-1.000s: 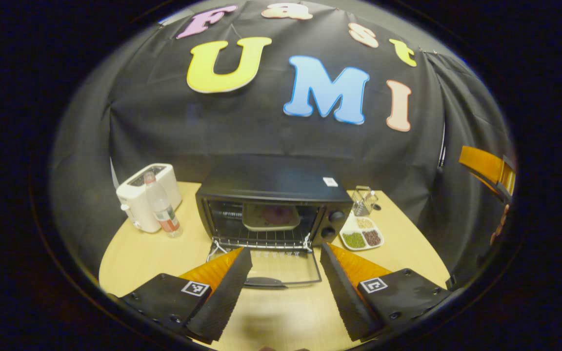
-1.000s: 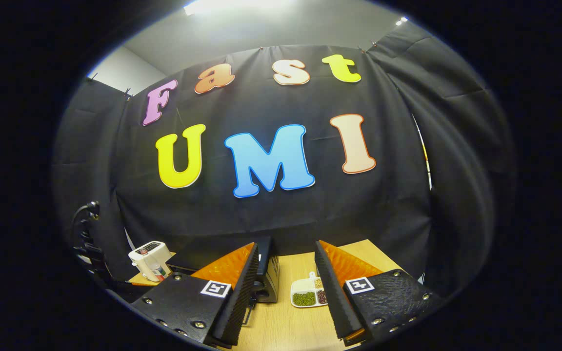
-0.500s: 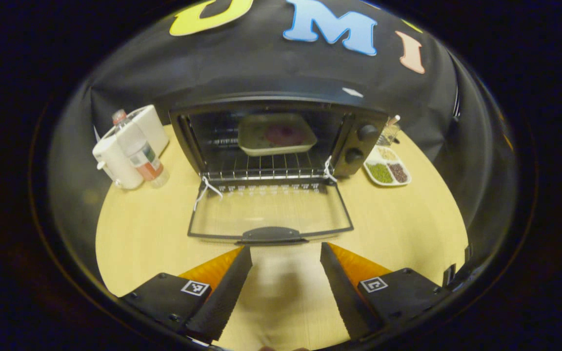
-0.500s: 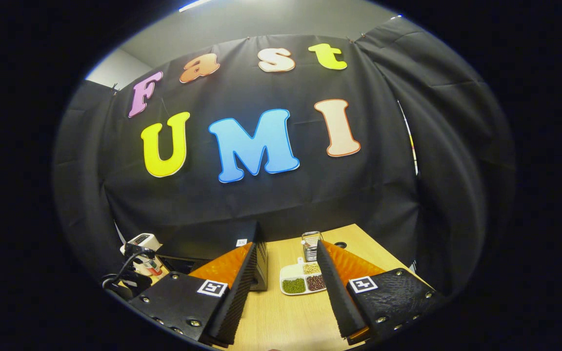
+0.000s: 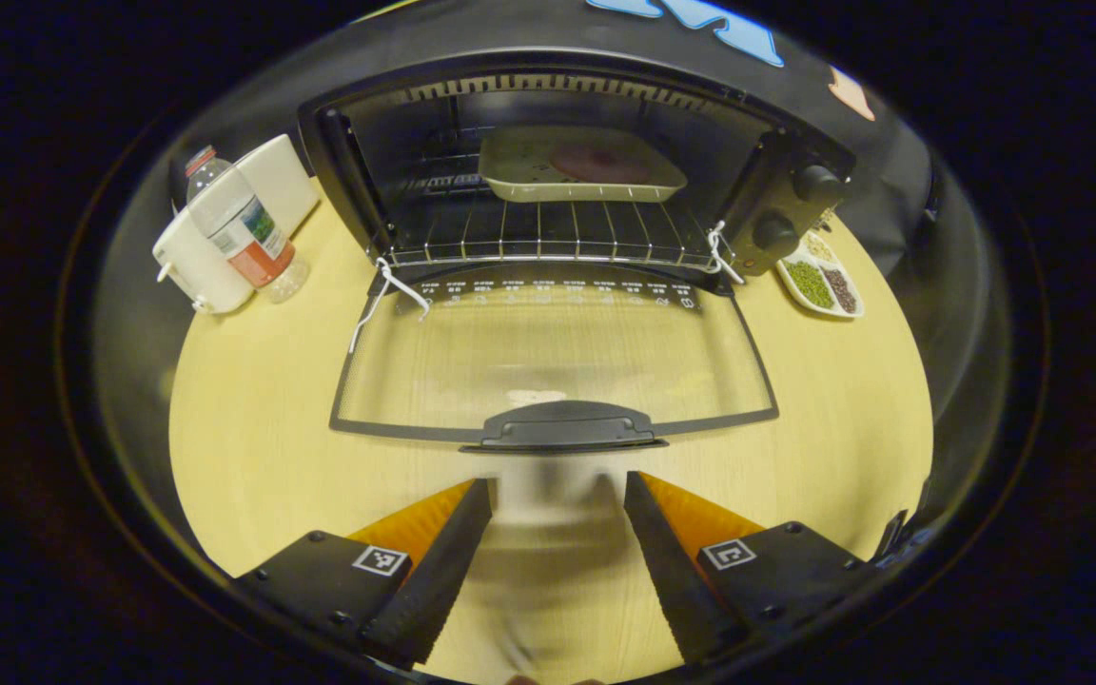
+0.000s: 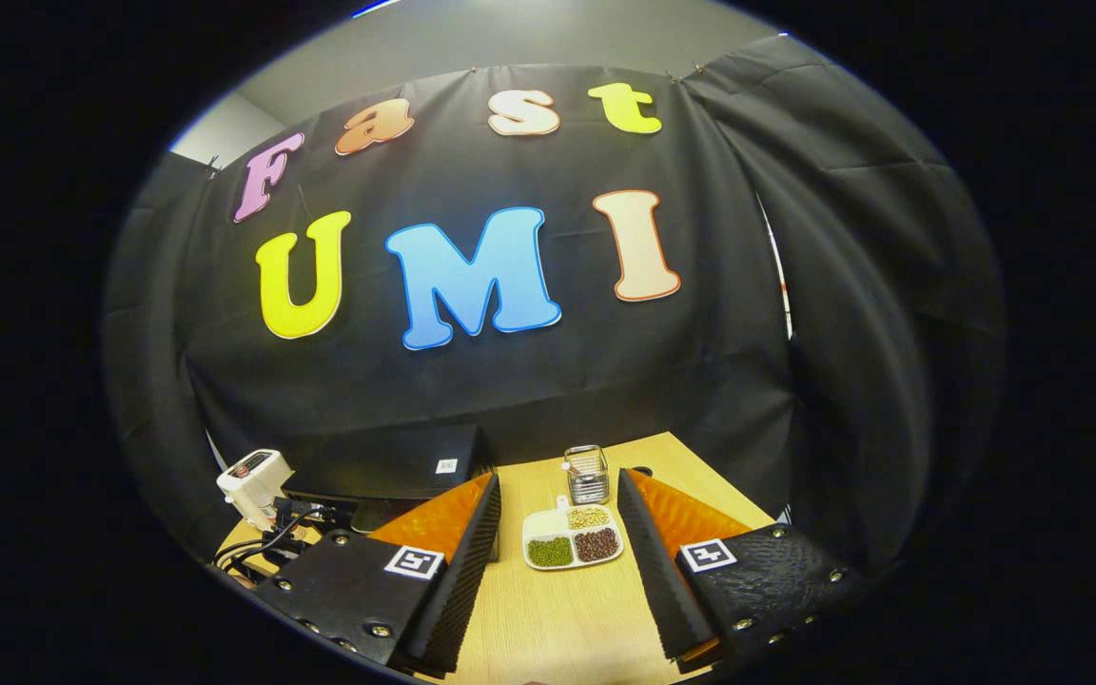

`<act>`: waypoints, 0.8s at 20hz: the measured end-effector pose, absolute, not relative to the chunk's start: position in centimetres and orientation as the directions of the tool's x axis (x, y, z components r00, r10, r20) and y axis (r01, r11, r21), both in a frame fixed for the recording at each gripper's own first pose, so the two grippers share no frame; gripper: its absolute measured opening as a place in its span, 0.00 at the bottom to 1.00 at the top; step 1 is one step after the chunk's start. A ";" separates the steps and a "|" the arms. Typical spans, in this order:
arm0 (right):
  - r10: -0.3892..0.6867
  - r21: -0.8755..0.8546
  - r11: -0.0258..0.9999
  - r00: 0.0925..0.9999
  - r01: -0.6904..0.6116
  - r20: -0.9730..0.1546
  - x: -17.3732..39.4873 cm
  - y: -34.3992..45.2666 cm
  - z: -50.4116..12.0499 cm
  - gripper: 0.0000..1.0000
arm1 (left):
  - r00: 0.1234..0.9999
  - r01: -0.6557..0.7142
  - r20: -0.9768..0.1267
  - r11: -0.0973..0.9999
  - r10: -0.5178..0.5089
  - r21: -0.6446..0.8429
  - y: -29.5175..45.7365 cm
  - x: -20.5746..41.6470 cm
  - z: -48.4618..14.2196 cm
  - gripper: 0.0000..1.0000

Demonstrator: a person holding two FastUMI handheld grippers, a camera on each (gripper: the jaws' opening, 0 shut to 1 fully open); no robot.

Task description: Open the electric oven with the left hand, put the food in, and close the electric oven.

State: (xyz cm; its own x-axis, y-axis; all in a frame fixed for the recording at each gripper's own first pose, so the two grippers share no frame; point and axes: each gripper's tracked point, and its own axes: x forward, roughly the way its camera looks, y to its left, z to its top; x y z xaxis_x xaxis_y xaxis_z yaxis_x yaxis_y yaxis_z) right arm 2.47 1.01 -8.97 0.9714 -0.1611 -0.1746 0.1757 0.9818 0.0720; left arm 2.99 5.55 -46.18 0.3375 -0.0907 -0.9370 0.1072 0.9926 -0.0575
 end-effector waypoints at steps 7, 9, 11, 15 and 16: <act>-0.178 0.072 0.978 0.966 0.194 -0.185 2.3 1.1 -9.5 0.76 | 0.303 0.138 -0.950 0.990 -0.082 -0.041 5.2 3.9 -48.1 0.97; -0.180 0.070 0.978 0.965 0.197 -0.191 2.5 1.2 -9.7 0.76 | 0.298 0.153 -0.952 0.988 -0.072 -0.027 5.2 4.2 -48.2 1.00; -0.180 0.073 0.978 0.964 0.197 -0.196 2.4 1.3 -9.9 0.76 | 0.292 0.151 -0.954 0.988 -0.074 -0.030 5.2 4.1 -48.2 1.00; -0.169 0.087 0.978 0.963 0.191 -0.210 2.6 1.7 -10.3 0.76 | 0.305 0.155 -0.949 0.987 -0.083 -0.036 5.2 4.0 -47.5 1.00; -0.169 0.093 0.977 0.963 0.191 -0.211 2.6 1.7 -10.3 0.76 | 0.310 0.155 -0.947 0.987 -0.083 -0.036 5.2 4.0 -47.3 1.00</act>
